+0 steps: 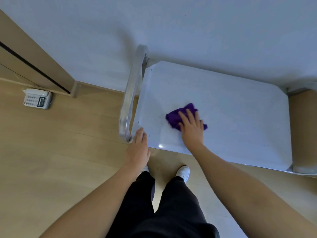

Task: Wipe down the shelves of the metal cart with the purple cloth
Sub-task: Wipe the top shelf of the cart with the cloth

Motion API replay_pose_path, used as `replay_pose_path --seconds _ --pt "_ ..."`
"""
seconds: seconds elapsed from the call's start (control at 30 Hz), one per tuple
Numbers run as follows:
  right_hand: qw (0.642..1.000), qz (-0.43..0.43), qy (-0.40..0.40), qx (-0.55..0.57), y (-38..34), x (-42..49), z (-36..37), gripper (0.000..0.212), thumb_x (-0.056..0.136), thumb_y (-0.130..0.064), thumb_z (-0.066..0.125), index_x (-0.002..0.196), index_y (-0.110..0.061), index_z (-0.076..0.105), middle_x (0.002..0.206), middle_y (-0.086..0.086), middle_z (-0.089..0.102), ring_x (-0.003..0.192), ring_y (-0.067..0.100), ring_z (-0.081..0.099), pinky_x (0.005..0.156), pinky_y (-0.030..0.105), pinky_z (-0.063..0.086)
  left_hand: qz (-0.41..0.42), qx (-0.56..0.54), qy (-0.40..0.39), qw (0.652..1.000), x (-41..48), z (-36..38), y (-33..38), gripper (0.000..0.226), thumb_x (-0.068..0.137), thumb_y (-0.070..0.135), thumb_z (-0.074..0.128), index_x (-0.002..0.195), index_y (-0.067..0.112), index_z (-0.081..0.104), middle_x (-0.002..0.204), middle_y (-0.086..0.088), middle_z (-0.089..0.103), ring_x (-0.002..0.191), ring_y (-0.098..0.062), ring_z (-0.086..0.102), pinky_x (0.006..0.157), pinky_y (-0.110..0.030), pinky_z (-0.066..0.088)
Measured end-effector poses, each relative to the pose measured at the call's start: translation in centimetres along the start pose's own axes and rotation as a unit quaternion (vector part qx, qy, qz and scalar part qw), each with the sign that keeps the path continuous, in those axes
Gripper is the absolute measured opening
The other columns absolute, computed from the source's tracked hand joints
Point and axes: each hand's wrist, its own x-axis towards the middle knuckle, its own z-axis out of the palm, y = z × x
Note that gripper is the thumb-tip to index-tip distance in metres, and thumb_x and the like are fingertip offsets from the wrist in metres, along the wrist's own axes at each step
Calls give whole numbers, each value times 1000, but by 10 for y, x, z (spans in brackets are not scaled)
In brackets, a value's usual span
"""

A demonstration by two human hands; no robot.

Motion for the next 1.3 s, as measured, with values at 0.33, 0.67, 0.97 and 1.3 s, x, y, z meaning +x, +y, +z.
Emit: replay_pose_path --seconds 0.33,0.67,0.97,1.3 --pt "985 -170 -12 11 -76 -49 22 46 95 -45 48 140 -36 44 152 0 39 146 34 21 116 58 21 -24 -43 -1 999 -19 4 -13 51 84 10 56 134 3 46 155 -10 24 133 -23 42 78 -28 52" --pt "995 -92 -41 8 -101 -46 17 46 97 -36 49 142 -36 41 156 -4 30 148 35 10 114 61 17 -19 -21 -39 999 -28 -1 -13 59 92 20 49 146 7 29 160 -6 3 144 -19 22 82 -24 48" --pt "999 13 -21 32 -39 0 -5 45 101 -33 41 147 -33 35 157 0 28 148 32 9 118 48 15 3 -10 -53 999 -21 -3 -20 61 94 22 46 148 8 21 160 -5 -2 147 -19 10 87 -25 50" --pt "973 -214 -85 -13 -103 1 12 48 100 -32 46 146 -37 34 158 -1 28 149 33 11 118 53 16 -15 1 -51 999 -19 -5 -14 66 94 24 48 148 2 20 159 -15 6 148 -25 9 110 -30 33"
